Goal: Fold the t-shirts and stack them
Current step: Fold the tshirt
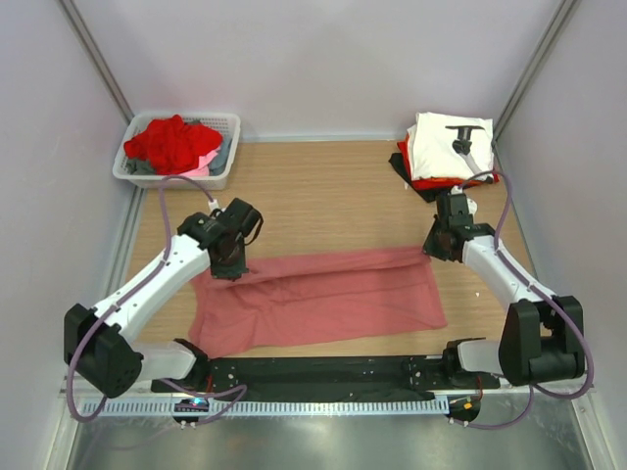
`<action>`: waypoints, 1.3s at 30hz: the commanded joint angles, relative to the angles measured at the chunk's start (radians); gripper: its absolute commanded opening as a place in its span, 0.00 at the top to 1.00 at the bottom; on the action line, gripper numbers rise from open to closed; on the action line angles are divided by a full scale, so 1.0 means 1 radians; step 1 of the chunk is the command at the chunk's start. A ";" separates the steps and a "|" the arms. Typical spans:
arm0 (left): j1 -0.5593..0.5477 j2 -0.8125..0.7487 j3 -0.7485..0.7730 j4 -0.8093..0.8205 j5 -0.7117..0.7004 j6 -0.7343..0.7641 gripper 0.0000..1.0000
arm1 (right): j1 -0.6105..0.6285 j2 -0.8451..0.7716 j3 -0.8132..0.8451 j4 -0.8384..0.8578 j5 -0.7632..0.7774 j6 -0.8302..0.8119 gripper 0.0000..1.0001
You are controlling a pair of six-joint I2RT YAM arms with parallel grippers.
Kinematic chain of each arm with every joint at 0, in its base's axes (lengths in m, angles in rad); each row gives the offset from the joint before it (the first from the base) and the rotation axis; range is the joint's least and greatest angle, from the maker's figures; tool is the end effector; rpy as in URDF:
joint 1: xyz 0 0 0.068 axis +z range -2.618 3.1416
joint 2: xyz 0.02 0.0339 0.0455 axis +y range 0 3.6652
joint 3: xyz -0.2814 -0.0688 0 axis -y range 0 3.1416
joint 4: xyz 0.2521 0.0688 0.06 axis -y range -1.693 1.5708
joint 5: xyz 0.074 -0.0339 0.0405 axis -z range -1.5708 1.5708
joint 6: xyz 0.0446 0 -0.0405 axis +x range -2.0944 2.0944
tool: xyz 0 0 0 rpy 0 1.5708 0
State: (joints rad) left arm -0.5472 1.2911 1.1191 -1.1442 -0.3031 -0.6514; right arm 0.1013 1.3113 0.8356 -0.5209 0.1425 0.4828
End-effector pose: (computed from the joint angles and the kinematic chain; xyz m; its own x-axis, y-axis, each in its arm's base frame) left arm 0.2036 -0.1085 0.2871 -0.9194 -0.1175 -0.3754 -0.1572 0.9846 0.0770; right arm 0.2628 0.0204 0.2242 -0.7507 0.3856 -0.5364 0.3671 0.9186 0.1466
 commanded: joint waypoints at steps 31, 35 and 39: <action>-0.062 0.253 -0.228 0.389 0.015 -0.209 0.52 | 0.241 0.232 0.034 0.156 -0.158 0.027 0.09; -0.056 0.397 -0.194 0.448 0.018 -0.198 0.56 | 0.271 0.240 -0.019 0.157 -0.147 0.042 0.10; -0.048 0.531 -0.092 0.460 0.010 -0.166 0.57 | 0.311 0.175 -0.114 0.136 -0.146 0.080 0.11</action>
State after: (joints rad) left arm -0.6052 1.6958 1.0035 -0.8669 -0.2920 -0.8169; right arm 0.3767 1.5208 0.8024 -0.3405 0.0177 0.5251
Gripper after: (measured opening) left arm 0.425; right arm 0.891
